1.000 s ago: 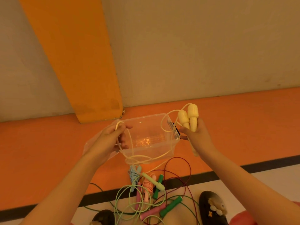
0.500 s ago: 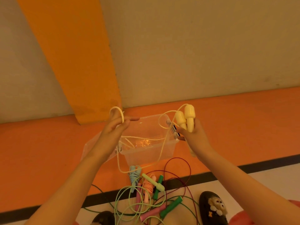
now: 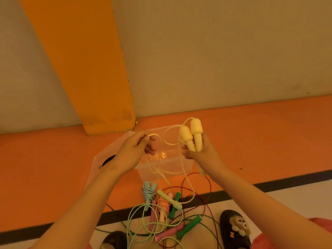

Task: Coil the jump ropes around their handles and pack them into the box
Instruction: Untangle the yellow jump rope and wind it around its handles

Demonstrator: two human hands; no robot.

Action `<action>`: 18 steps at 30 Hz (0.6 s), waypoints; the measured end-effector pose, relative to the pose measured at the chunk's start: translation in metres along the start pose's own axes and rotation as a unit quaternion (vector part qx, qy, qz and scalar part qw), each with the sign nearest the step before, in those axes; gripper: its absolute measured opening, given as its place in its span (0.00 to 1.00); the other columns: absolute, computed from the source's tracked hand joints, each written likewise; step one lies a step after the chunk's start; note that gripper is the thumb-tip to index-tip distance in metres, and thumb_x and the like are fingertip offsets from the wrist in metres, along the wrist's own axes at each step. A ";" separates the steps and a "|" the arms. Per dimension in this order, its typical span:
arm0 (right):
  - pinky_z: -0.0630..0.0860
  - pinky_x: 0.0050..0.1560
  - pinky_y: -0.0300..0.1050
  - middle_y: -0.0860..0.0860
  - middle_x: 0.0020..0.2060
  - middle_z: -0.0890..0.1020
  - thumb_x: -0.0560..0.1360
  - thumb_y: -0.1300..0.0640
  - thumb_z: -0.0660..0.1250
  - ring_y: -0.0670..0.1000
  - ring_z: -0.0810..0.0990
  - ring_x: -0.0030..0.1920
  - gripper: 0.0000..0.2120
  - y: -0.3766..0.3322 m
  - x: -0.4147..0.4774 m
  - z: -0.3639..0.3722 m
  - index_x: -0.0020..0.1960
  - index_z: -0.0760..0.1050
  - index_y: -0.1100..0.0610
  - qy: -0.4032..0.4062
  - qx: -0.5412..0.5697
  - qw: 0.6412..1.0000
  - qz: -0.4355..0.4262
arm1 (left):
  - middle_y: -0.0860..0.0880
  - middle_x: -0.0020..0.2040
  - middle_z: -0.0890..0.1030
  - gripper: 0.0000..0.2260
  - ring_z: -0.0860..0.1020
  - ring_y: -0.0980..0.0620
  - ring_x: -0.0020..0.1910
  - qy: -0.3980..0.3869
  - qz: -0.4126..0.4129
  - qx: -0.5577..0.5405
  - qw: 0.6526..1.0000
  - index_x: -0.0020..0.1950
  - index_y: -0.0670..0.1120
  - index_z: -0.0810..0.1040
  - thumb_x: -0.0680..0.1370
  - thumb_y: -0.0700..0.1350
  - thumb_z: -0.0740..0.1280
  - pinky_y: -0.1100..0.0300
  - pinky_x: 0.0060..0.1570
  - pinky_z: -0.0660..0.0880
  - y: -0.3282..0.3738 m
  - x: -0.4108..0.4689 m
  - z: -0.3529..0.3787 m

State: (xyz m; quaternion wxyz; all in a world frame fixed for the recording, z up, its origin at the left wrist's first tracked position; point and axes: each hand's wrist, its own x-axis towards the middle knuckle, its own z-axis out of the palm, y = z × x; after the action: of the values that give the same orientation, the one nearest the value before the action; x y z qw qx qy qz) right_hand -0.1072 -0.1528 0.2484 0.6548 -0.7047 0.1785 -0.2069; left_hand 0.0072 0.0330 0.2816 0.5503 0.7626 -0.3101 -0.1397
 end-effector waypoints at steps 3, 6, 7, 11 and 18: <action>0.80 0.45 0.41 0.52 0.55 0.79 0.67 0.69 0.74 0.45 0.82 0.51 0.32 0.007 -0.002 0.006 0.65 0.66 0.52 -0.032 -0.016 0.999 0.011 | 0.49 0.46 0.84 0.13 0.81 0.51 0.47 0.008 0.019 -0.103 0.994 0.46 0.46 0.76 0.83 0.39 0.54 0.54 0.50 0.72 0.013 -0.001 0.001; 0.79 0.53 0.54 0.53 0.55 0.79 0.65 0.63 0.77 0.50 0.81 0.54 0.29 0.014 -0.001 0.012 0.59 0.68 0.47 -0.031 -0.053 0.998 0.026 | 0.48 0.49 0.84 0.08 0.81 0.48 0.51 0.005 0.012 -0.254 0.967 0.43 0.45 0.72 0.80 0.41 0.56 0.52 0.51 0.70 0.023 0.002 -0.001; 0.77 0.55 0.59 0.53 0.55 0.79 0.64 0.61 0.77 0.52 0.80 0.54 0.28 0.015 -0.001 0.014 0.57 0.68 0.46 -0.032 -0.057 0.997 0.031 | 0.47 0.49 0.84 0.07 0.81 0.48 0.50 0.002 0.002 -0.303 0.953 0.41 0.45 0.72 0.77 0.42 0.57 0.51 0.51 0.70 0.026 0.003 -0.002; 0.75 0.57 0.62 0.54 0.55 0.79 0.64 0.60 0.78 0.54 0.79 0.56 0.28 0.017 -0.003 0.023 0.56 0.68 0.43 -0.046 -0.030 0.998 0.040 | 0.43 0.45 0.84 0.12 0.81 0.44 0.50 -0.008 -0.036 -0.473 0.880 0.27 0.47 0.71 0.70 0.44 0.56 0.48 0.54 0.70 0.035 0.001 -0.001; 0.80 0.52 0.50 0.55 0.55 0.79 0.64 0.60 0.79 0.52 0.80 0.54 0.28 0.018 -0.009 0.050 0.57 0.68 0.47 -0.093 0.011 0.994 0.049 | 0.46 0.42 0.84 0.10 0.83 0.43 0.47 0.006 -0.070 -0.624 0.778 0.24 0.47 0.65 0.66 0.44 0.56 0.40 0.57 0.69 0.050 -0.001 0.004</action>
State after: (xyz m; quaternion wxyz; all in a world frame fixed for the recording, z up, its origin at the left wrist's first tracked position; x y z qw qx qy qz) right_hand -0.0883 -0.1069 0.2267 0.6859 -0.7038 0.1487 -0.1103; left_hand -0.0113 0.0208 0.3263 0.8964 0.2723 -0.0973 -0.3360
